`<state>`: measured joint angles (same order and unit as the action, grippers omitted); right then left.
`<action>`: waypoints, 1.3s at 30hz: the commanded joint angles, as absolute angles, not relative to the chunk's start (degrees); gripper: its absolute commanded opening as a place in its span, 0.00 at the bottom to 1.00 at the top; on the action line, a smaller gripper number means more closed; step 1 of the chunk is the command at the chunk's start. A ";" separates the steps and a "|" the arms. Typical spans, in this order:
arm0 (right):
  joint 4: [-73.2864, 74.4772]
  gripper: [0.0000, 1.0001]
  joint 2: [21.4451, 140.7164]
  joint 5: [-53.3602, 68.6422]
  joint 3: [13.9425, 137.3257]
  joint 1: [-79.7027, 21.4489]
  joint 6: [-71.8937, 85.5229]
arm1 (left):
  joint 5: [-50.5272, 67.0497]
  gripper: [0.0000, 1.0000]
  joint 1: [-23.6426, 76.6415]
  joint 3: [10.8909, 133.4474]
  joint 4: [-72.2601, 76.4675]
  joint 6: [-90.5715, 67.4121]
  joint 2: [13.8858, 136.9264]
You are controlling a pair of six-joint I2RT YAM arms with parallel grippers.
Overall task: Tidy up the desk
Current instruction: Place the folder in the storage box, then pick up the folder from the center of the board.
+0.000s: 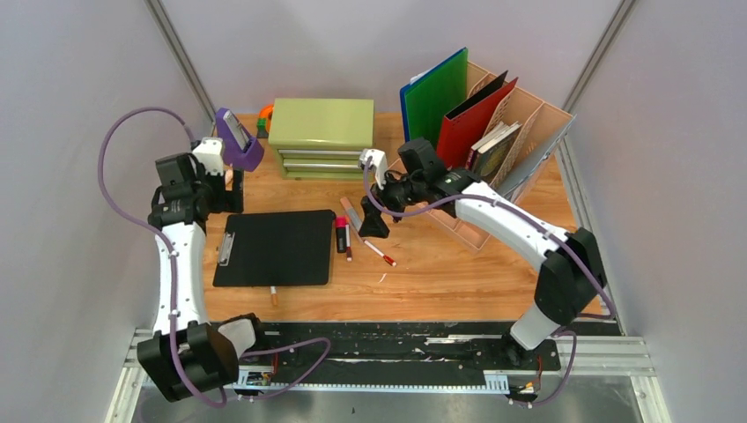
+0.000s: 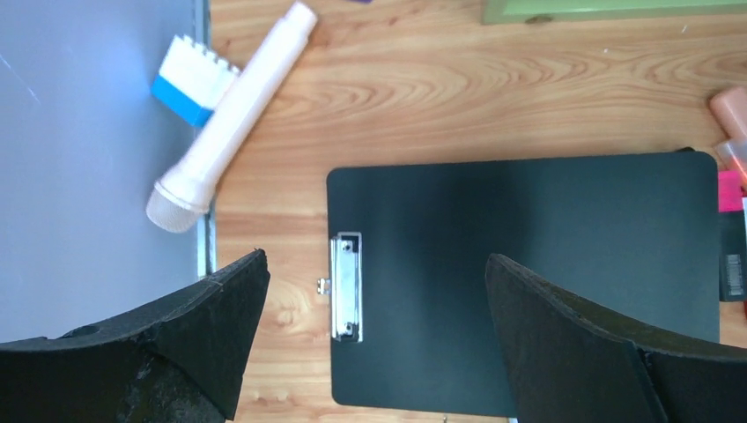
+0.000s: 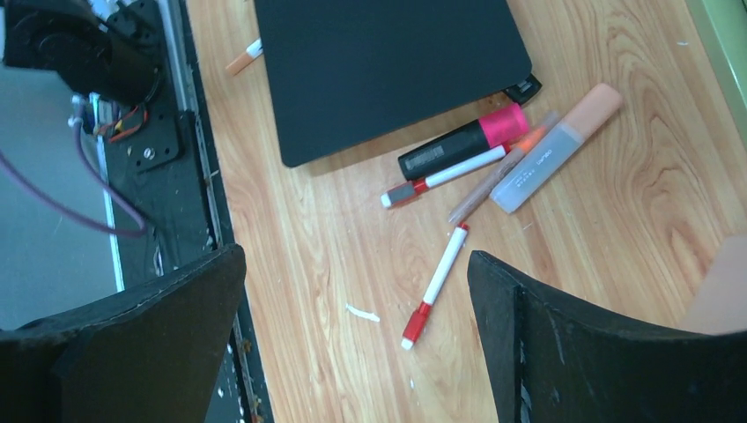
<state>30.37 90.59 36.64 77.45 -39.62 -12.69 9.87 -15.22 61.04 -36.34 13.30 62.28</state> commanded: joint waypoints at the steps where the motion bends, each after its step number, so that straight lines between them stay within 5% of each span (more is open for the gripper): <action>1: 24.07 1.00 96.51 36.86 82.47 -39.86 -4.00 | 17.14 1.00 -20.45 59.74 -38.88 14.58 64.22; 24: 24.41 0.97 120.81 46.11 93.69 -45.88 9.21 | 20.16 1.00 -38.13 52.09 -38.48 31.36 83.56; 39: 25.99 0.95 126.94 48.27 98.78 -45.98 10.99 | 25.94 1.00 -39.24 53.57 -40.61 36.30 95.11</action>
